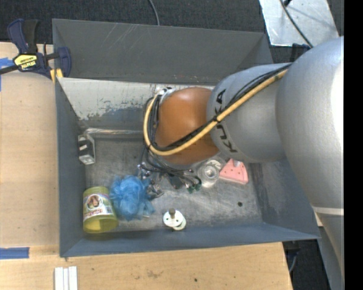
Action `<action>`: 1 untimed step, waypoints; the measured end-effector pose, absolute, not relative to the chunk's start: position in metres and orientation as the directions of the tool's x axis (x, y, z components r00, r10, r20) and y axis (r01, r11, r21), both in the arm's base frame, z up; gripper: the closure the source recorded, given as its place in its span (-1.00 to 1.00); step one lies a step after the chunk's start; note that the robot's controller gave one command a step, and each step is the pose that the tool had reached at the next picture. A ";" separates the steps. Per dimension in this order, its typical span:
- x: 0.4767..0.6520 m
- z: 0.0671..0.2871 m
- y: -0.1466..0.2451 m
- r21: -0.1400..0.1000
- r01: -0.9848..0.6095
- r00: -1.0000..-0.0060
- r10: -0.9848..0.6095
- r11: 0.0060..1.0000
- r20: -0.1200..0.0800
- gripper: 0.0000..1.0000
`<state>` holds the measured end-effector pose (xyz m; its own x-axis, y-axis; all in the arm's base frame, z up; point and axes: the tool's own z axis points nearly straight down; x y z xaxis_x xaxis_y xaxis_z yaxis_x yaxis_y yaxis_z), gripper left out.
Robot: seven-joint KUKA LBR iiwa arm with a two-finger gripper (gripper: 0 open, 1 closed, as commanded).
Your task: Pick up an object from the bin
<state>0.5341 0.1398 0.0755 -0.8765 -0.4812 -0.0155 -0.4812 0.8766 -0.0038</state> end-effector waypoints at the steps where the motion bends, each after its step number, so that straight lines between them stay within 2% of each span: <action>1: 0.534 0.076 0.140 -0.004 -0.481 -0.877 -0.481 0.877 -0.016 1.00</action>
Offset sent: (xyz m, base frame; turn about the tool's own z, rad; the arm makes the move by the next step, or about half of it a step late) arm 0.0167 -0.0046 0.2176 0.0142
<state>0.5342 0.1398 0.0755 -0.8765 -0.4811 -0.0155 -0.4811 0.8767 -0.0038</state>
